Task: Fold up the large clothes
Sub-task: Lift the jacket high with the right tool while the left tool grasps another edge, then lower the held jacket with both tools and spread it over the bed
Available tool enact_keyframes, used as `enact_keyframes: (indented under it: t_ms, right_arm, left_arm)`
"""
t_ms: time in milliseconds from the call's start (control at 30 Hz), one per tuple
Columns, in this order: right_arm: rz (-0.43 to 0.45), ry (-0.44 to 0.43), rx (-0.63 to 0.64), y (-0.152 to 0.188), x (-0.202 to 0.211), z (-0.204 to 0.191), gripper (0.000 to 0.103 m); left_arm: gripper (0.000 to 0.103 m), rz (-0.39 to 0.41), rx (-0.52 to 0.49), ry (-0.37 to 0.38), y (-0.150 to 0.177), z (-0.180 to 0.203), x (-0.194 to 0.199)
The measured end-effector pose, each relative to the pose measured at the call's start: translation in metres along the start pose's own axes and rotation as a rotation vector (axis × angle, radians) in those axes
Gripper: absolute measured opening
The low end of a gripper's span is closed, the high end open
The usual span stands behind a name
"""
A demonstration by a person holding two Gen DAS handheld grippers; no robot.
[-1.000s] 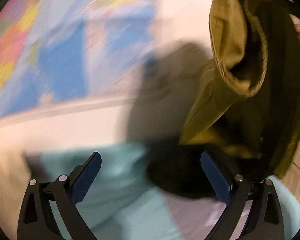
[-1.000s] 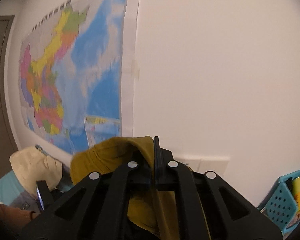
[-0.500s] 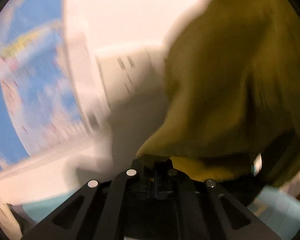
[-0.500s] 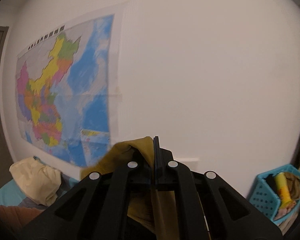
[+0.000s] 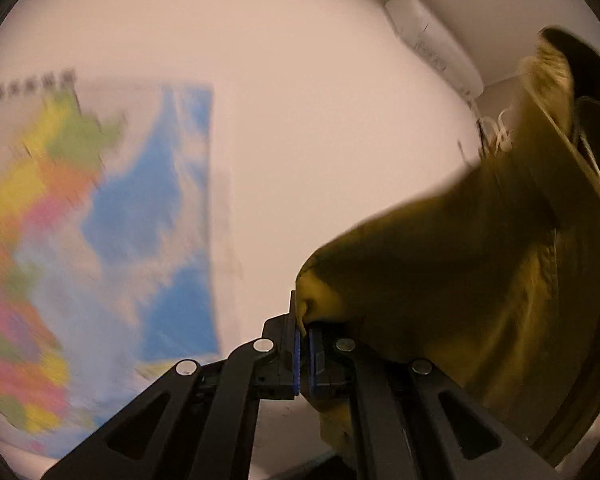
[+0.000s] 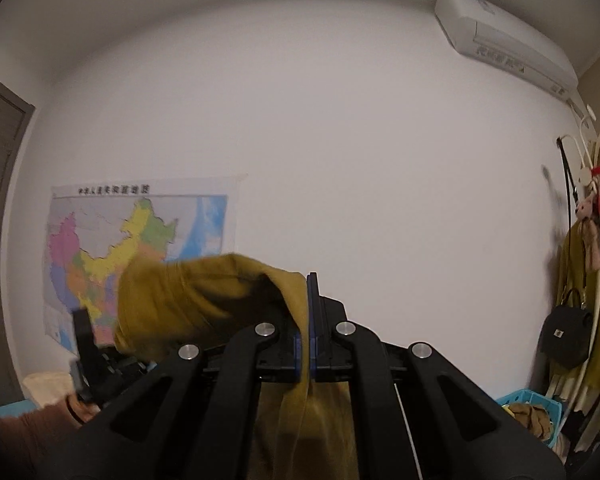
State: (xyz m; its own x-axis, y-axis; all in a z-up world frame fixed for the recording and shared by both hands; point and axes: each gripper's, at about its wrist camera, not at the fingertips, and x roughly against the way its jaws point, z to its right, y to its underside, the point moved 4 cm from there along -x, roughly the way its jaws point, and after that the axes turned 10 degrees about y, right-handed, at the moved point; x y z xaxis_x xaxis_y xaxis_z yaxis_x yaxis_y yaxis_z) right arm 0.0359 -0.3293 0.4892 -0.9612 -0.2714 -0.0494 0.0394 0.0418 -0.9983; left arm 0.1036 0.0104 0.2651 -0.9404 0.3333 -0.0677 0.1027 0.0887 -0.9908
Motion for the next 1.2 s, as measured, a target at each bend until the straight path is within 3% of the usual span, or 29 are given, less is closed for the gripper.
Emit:
enact_keyframes:
  t_ms: [200, 467, 600, 733, 833, 933, 1067, 1133, 1200]
  right_arm:
    - [0.028, -0.120, 0.000, -0.007, 0.057, -0.034, 0.002]
    - [0.024, -0.353, -0.103, 0.009, 0.108, -0.079, 0.002]
    - [-0.004, -0.414, -0.142, 0.020, 0.100, -0.097, 0.002]
    - [-0.148, -0.456, -0.220, 0.065, 0.033, -0.116, 0.002]
    - [-0.321, -0.462, -0.264, 0.123, -0.037, -0.140, 0.002]
    - [-0.506, -0.458, -0.273, 0.199, -0.103, -0.172, 0.002]
    - [-0.750, -0.403, -0.233, 0.318, -0.172, -0.211, 0.002]
    - [-0.869, -0.389, -0.207, 0.378, -0.201, -0.231, 0.002]
    - [-0.966, -0.381, -0.202, 0.425, -0.217, -0.246, 0.002]
  left_arm:
    - [0.002, 0.050, -0.075, -0.109, -0.048, 0.003, 0.131]
    - [0.002, -0.034, -0.216, -0.326, -0.064, 0.015, 0.291]
    - [0.002, -0.057, -0.312, -0.432, -0.069, 0.035, 0.345]
    - [0.003, -0.173, -0.328, -0.462, -0.053, 0.013, 0.331]
    - [0.002, -0.333, -0.225, -0.461, -0.012, -0.038, 0.289]
    - [0.002, -0.532, -0.134, -0.521, 0.069, -0.104, 0.222]
    - [0.002, -0.719, 0.036, -0.568, 0.177, -0.180, 0.167]
    - [0.001, -0.783, 0.036, -0.630, 0.231, -0.216, 0.139]
    - [0.001, -0.882, 0.121, -0.629, 0.286, -0.246, 0.118]
